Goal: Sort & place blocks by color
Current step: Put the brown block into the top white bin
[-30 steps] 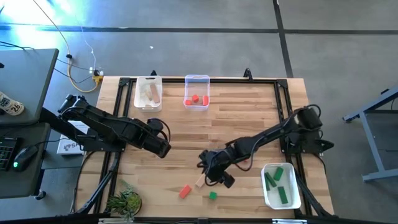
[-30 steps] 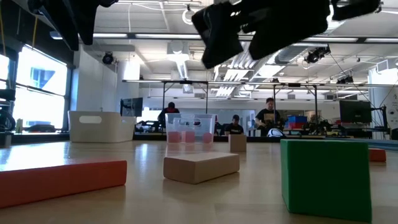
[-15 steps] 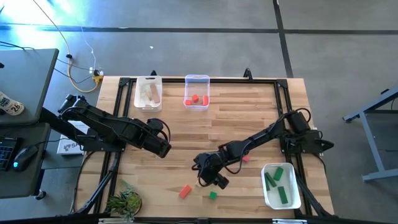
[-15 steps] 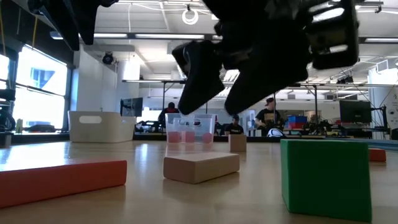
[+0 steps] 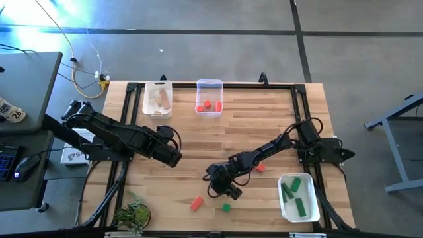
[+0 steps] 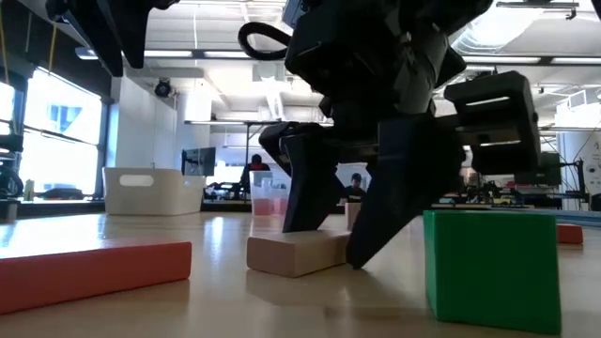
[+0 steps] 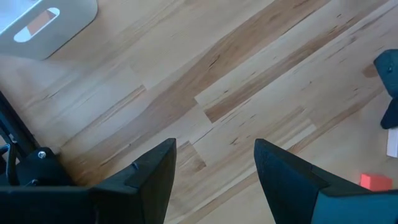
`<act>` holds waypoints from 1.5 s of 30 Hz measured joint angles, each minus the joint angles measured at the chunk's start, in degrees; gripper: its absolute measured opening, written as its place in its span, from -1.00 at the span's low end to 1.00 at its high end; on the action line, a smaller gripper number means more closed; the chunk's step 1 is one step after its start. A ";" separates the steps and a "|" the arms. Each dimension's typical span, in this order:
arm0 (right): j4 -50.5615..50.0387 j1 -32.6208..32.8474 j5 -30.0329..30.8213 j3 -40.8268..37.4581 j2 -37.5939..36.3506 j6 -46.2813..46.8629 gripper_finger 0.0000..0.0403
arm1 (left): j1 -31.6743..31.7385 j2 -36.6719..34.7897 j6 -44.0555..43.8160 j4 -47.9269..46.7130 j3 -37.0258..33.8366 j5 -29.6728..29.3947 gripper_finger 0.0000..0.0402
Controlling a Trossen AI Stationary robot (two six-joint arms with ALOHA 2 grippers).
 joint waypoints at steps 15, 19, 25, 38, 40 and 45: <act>-0.37 -0.45 5.00 0.05 -0.89 9.96 -0.50 | 1.64 0.00 2.50 -0.03 0.00 3.42 0.01; -0.94 -1.64 8.98 0.00 -2.87 12.99 -0.50 | 4.16 0.00 7.10 0.22 0.00 5.37 0.01; -1.93 -3.48 12.48 0.00 -6.15 19.77 -0.50 | 9.71 0.00 16.31 2.26 0.00 8.70 0.01; -5.02 -4.17 26.43 0.00 -13.74 27.13 -0.50 | 21.05 0.00 34.44 14.06 0.00 22.39 0.01; -5.36 -4.17 28.70 0.00 -14.88 27.25 -0.50 | 22.37 0.00 35.34 16.28 0.00 24.80 0.01; -5.32 -4.42 34.71 0.00 -17.10 27.64 -0.50 | 24.97 0.00 36.02 21.61 0.00 31.06 0.01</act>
